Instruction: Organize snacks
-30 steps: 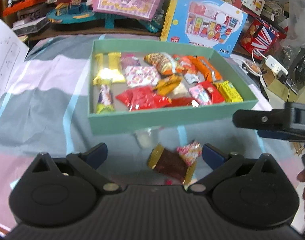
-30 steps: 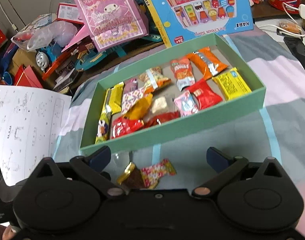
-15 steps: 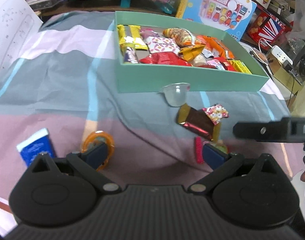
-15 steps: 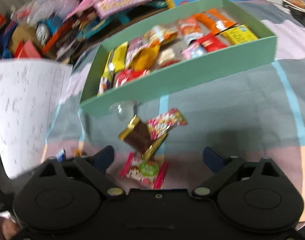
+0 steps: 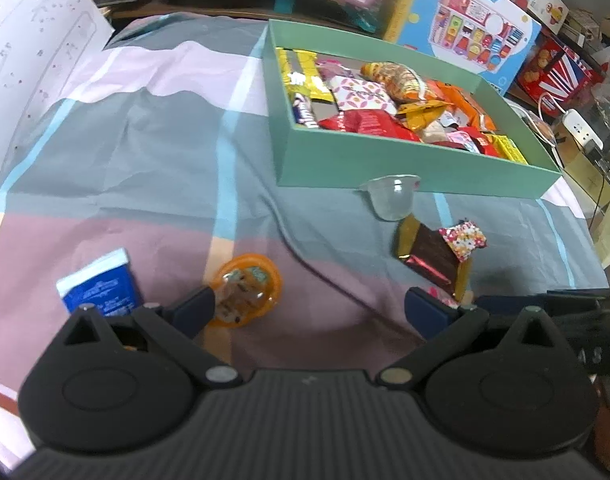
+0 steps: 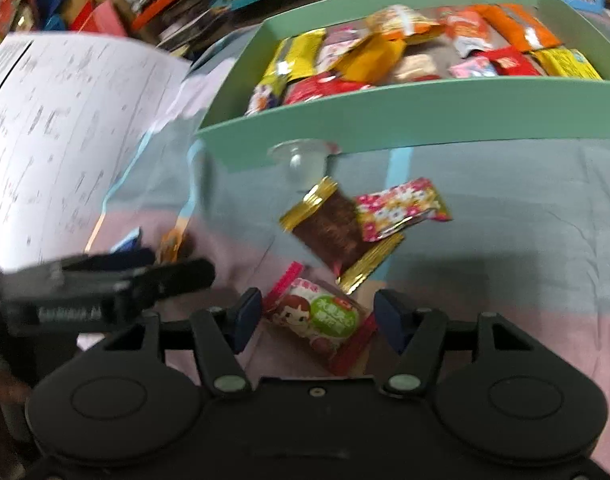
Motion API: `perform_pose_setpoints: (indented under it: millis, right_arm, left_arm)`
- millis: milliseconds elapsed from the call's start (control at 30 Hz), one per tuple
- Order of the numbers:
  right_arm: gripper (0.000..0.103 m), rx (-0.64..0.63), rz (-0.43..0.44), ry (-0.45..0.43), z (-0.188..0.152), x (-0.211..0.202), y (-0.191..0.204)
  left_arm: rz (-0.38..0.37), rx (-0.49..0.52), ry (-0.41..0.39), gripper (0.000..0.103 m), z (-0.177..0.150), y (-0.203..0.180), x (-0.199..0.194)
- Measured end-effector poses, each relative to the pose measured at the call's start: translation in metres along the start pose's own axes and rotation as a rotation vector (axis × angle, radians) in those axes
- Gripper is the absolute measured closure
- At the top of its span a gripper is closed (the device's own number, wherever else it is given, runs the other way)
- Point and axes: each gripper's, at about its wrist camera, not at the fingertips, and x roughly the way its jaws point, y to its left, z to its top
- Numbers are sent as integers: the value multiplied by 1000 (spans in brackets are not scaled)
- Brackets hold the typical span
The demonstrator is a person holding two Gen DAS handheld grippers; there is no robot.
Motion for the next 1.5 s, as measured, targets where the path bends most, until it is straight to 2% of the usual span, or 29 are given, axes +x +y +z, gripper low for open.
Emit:
perform_pose_setpoints:
  millis: [33,67,100,267,333,400,500,533,567,600,633,767,867,1000,1067,1167,1233,1367,1500]
  right_arm:
    - [43,-18,0,4,-1,0,3]
    - [53,-35,-5,4,-2,0,4]
    - [58,-54,-12,6,-3,0,7]
    - [66,-174,-39,17,-8,0,28]
    - [67,-187,-45,17,-8,0,30]
    - [71,-172,-62,9,-7,0,27]
    - [77,-118,-107,2,-3,-1,16]
    - [82,-96,-125,3,-4,-2,10]
    - [83,-76,-120,1,-4,-1,6]
    - [83,-55,-114,1,-4,-3,2]
    - [83,-41,-110,3,-4,-5,-2]
    - [79,13,-67,-3,-8,-13,-17]
    - [78,8,-34,-10,-5,-17,-19]
    - [74,-57,32,18,-7,-14,-9]
    - [59,-94,55,35,-9,-11,-4]
    - [54,-130,73,45,-13,-9,2]
    - [48,-144,85,56,-14,-11,5]
    - [46,-175,95,57,-16,-17,11]
    - [46,-240,75,67,-18,-13,21]
  left_arm:
    - [6,-2,-2,0,0,2,0]
    - [16,-1,-5,0,-1,4,0]
    - [24,1,-8,0,-1,6,0]
    - [36,-17,-20,15,3,21,-1]
    - [42,-3,-12,32,4,23,1]
    - [35,29,0,43,5,20,4]
    - [48,131,3,44,1,3,10]
    - [62,173,1,52,-1,-3,11]
    - [70,206,-3,63,-3,-9,12]
    - [57,223,-1,74,-3,-13,11]
    - [28,220,9,79,-3,-15,11]
    - [-23,204,23,79,-2,-21,11]
    - [-79,197,47,79,-2,-24,11]
    - [-75,210,47,79,-3,-27,11]
    - [-67,204,46,78,-2,-26,12]
    - [-45,202,38,77,1,-26,14]
    - [-38,202,31,71,3,-26,16]
    - [-24,211,15,70,5,-29,19]
    - [-18,227,18,73,4,-31,19]
